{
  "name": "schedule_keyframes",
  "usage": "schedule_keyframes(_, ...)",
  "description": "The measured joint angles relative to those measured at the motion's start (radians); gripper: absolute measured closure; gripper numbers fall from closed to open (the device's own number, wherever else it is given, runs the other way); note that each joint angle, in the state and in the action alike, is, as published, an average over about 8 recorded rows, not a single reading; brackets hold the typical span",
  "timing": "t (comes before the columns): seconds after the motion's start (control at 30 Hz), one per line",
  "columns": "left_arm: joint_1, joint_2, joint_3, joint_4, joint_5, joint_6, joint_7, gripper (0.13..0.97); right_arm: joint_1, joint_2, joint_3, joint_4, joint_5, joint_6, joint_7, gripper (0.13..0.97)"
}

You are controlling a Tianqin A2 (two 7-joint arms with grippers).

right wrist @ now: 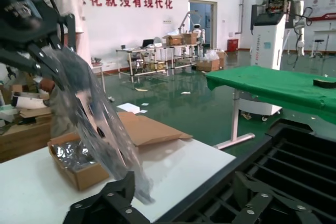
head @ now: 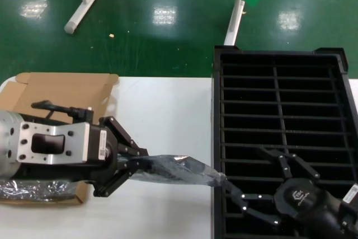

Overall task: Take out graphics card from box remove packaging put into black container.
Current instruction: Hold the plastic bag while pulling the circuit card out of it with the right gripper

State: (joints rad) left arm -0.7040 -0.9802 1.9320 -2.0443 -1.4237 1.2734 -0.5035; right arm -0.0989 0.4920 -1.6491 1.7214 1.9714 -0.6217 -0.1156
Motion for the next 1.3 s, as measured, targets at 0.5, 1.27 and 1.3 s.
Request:
schedule_keyframes(0.5, 0.026, 0.005, 0.002, -0.001, 0.007, -0.020, 0.021, 0.955, -0.029, 0.082, 0.010, 0.105, 0.028, -0.021, 0.069, 0.656)
schedule_keyframes(1.27, 0.053, 0.049, 0.006, -0.007, 0.010, -0.062, 0.026, 0.955, -0.098, 0.141, -0.039, 0.170, 0.032, -0.013, 0.166, 0.928)
schedule_keyframes(1.3, 0.055, 0.044, 0.003, -0.009, 0.000, -0.060, 0.030, 0.955, -0.098, 0.141, -0.042, 0.169, 0.030, -0.013, 0.166, 0.934)
